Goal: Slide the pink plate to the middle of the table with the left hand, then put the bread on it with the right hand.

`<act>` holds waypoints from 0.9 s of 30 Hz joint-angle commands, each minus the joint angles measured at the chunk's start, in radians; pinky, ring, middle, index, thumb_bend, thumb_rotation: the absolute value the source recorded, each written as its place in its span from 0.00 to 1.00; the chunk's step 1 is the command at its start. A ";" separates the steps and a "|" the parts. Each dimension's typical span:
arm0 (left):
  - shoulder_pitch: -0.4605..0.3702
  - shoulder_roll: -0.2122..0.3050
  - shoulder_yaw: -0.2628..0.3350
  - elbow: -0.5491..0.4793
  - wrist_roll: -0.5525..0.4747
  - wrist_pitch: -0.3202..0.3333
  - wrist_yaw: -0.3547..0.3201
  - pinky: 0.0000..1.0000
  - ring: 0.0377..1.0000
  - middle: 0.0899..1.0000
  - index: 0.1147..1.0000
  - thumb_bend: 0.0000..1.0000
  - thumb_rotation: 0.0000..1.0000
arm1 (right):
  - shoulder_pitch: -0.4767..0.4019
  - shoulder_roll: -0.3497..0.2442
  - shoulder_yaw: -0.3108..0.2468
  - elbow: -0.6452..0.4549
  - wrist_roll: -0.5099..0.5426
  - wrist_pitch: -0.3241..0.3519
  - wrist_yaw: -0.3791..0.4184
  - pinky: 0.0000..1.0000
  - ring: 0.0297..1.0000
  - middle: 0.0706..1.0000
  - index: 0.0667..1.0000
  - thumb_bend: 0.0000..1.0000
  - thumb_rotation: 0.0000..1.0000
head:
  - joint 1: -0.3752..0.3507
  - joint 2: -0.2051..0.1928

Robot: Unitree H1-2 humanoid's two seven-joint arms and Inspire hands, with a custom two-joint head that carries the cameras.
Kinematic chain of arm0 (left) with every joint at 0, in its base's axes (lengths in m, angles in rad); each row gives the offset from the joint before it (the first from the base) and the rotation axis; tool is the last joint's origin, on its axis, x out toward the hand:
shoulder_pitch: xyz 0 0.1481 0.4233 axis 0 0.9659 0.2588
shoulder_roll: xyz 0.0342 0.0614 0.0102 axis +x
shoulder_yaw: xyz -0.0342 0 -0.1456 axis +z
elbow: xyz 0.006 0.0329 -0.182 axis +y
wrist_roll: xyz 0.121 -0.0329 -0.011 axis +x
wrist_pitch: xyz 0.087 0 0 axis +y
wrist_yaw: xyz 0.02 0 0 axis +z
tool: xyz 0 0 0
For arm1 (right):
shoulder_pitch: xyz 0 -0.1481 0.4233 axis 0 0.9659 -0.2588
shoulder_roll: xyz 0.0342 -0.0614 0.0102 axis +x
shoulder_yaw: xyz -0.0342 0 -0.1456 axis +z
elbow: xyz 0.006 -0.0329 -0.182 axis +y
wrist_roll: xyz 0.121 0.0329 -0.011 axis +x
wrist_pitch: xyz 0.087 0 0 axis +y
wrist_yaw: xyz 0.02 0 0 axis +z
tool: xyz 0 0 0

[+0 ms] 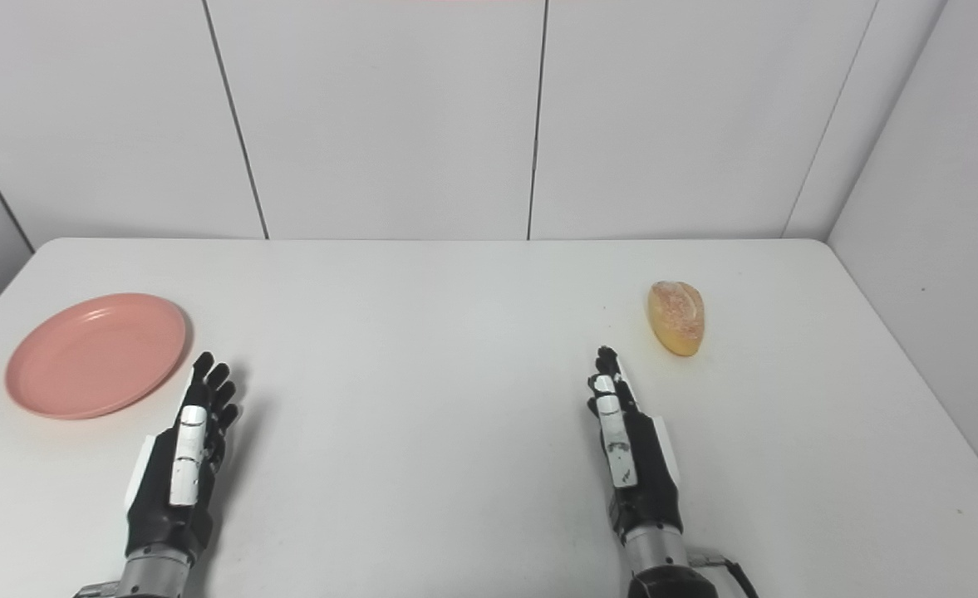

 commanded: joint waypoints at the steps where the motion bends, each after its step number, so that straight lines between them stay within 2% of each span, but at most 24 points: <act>1: -0.004 0.001 -0.004 -0.039 -0.007 -0.004 -0.008 1.00 1.00 1.00 1.00 0.66 0.98 | -0.022 0.005 0.002 -0.026 0.001 0.004 0.004 0.98 0.96 0.98 0.96 0.78 1.00 | 0.002 0.000; 18: -0.007 0.006 -0.006 -0.034 -0.020 0.001 -0.016 1.00 1.00 1.00 1.00 0.68 0.98 | -0.022 0.008 0.001 -0.020 -0.025 -0.007 -0.014 0.98 0.96 0.98 0.96 0.79 1.00 | 0.005 -0.002; 24: -0.004 -0.005 -0.012 -0.022 -0.011 -0.011 -0.018 1.00 1.00 1.00 1.00 0.67 0.99 | -0.019 -0.003 -0.003 -0.007 -0.014 -0.023 -0.002 0.99 0.97 0.98 0.97 0.77 1.00 | 0.051 -0.037; 25: -0.002 -0.010 -0.016 -0.019 -0.006 -0.014 -0.016 1.00 1.00 1.00 1.00 0.67 0.99 | -0.017 -0.007 -0.005 -0.003 -0.012 -0.027 0.001 0.99 0.97 0.98 0.97 0.77 1.00 | 0.082 -0.056; 26: -0.001 -0.012 -0.020 -0.017 -0.002 -0.015 -0.014 1.00 1.00 1.00 1.00 0.66 0.99 | -0.016 -0.010 -0.006 0.001 -0.011 -0.030 0.002 0.98 0.97 0.98 0.97 0.77 1.00 | 0.082 -0.056; 27: 0.002 -0.017 -0.028 -0.011 0.006 -0.026 -0.013 1.00 1.00 1.00 1.00 0.66 1.00 | -0.014 -0.016 -0.011 0.006 -0.004 -0.034 0.007 0.98 0.97 0.98 0.97 0.76 1.00 | 0.120 -0.081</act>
